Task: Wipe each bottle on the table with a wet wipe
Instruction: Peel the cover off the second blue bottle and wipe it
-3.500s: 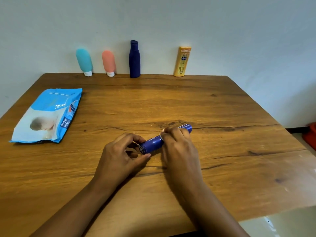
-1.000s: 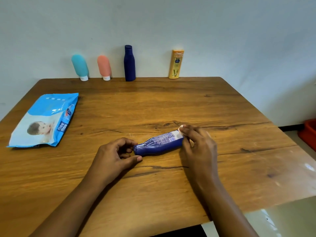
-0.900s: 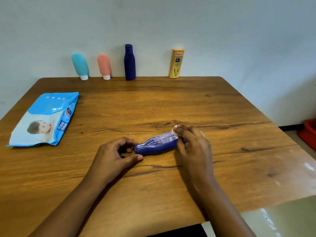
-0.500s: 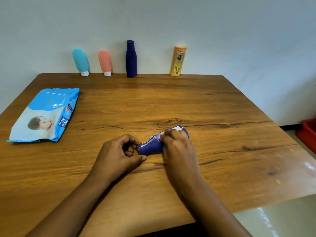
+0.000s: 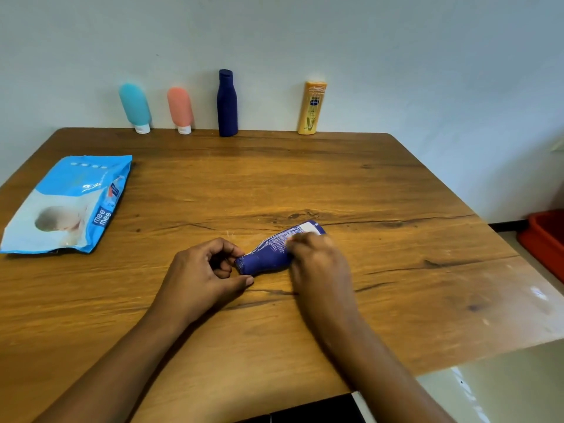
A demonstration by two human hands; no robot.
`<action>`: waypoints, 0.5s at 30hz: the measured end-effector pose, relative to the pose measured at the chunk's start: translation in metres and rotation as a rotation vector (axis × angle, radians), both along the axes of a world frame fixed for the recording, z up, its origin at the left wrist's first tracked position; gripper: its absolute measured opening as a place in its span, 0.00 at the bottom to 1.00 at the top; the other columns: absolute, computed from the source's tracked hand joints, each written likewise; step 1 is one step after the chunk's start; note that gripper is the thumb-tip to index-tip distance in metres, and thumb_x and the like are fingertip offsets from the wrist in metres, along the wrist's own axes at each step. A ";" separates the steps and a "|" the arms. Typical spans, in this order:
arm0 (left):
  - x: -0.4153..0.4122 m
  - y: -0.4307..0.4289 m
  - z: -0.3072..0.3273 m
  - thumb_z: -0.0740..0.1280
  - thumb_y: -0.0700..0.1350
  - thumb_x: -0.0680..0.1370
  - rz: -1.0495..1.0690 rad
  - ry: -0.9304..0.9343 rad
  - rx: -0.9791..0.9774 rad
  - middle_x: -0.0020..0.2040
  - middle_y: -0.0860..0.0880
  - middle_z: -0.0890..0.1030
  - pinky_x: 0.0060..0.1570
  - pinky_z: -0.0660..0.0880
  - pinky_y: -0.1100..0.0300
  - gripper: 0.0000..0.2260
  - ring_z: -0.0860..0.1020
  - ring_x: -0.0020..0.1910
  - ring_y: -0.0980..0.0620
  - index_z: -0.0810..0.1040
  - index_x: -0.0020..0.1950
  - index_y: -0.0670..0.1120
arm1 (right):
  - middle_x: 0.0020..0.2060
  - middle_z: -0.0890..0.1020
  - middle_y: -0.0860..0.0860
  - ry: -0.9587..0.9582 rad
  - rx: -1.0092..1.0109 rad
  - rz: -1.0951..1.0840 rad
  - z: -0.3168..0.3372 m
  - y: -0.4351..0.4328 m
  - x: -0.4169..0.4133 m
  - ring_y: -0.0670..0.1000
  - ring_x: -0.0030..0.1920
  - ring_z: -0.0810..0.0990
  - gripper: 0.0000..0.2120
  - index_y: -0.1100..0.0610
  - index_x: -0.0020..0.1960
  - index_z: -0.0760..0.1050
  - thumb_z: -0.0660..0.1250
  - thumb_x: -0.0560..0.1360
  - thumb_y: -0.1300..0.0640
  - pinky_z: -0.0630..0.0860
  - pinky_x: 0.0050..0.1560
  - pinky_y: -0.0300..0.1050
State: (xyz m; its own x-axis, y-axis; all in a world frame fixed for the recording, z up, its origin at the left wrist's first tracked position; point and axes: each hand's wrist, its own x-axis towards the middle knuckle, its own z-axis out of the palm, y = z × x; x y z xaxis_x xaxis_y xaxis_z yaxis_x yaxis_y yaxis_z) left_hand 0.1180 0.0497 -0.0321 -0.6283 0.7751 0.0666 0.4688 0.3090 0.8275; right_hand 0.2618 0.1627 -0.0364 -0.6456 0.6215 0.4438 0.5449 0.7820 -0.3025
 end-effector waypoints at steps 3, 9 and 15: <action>0.000 0.000 -0.002 0.80 0.41 0.61 0.004 -0.012 0.007 0.36 0.48 0.80 0.35 0.75 0.63 0.16 0.75 0.31 0.58 0.80 0.43 0.53 | 0.48 0.81 0.52 -0.022 -0.003 0.227 -0.002 -0.039 -0.007 0.51 0.45 0.77 0.14 0.58 0.52 0.80 0.75 0.67 0.62 0.76 0.36 0.39; -0.003 0.000 -0.006 0.81 0.44 0.60 -0.002 0.002 0.002 0.35 0.49 0.80 0.37 0.75 0.63 0.16 0.74 0.31 0.60 0.79 0.43 0.54 | 0.48 0.80 0.53 0.004 -0.100 -0.114 0.002 0.036 0.011 0.54 0.47 0.76 0.11 0.58 0.52 0.81 0.67 0.71 0.65 0.74 0.46 0.47; -0.001 0.002 -0.007 0.79 0.42 0.64 0.016 0.022 0.016 0.36 0.49 0.80 0.35 0.75 0.66 0.15 0.77 0.32 0.55 0.78 0.44 0.54 | 0.47 0.80 0.52 -0.041 -0.016 0.188 0.001 -0.042 -0.010 0.51 0.44 0.77 0.12 0.58 0.51 0.79 0.73 0.68 0.62 0.76 0.32 0.41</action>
